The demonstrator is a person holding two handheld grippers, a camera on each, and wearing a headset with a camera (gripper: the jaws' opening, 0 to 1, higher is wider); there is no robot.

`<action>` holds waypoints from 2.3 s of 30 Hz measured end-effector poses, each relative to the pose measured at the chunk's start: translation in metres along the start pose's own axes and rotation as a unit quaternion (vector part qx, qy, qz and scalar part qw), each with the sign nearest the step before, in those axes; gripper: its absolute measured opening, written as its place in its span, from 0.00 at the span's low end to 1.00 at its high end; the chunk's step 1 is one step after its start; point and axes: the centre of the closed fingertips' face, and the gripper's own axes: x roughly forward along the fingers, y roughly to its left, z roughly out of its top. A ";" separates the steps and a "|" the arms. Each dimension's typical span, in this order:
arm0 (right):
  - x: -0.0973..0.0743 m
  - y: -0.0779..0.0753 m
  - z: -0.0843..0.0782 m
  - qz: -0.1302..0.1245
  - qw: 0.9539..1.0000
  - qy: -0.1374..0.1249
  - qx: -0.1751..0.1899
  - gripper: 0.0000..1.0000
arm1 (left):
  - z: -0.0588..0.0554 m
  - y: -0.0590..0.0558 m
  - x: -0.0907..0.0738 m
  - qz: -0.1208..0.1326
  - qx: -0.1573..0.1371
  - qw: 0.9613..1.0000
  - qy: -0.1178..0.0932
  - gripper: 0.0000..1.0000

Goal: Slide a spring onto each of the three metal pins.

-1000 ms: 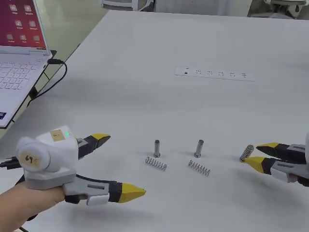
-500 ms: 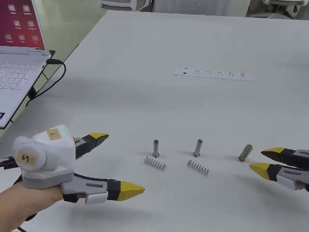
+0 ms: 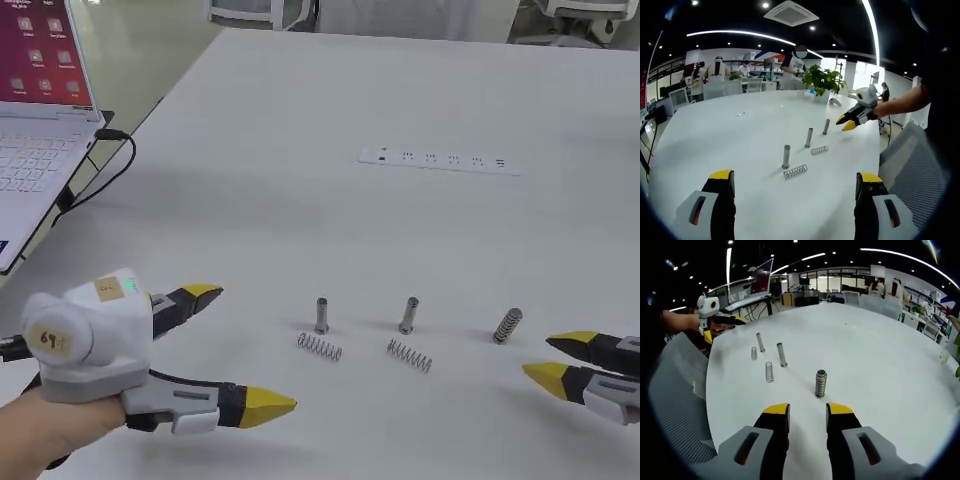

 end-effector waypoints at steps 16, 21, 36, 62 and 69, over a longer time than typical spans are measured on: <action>0.015 0.023 0.012 0.034 0.999 -0.004 -0.016 0.25 | -0.002 -0.001 -0.002 -0.001 0.000 1.000 0.003 0.98; 0.027 0.035 0.019 0.051 0.998 -0.006 -0.027 0.25 | -0.002 -0.001 -0.002 0.000 0.000 1.000 0.003 0.98; 0.065 0.077 0.037 0.101 0.993 0.001 -0.066 0.23 | -0.005 -0.001 -0.005 0.003 -0.005 1.000 0.003 0.98; 0.095 0.078 0.027 0.100 0.991 0.039 -0.083 0.16 | -0.007 0.001 -0.008 0.006 -0.010 1.000 0.002 0.98; 0.098 0.081 0.023 0.106 0.989 0.048 -0.087 0.15 | -0.006 0.001 -0.008 0.007 -0.010 1.000 0.001 0.98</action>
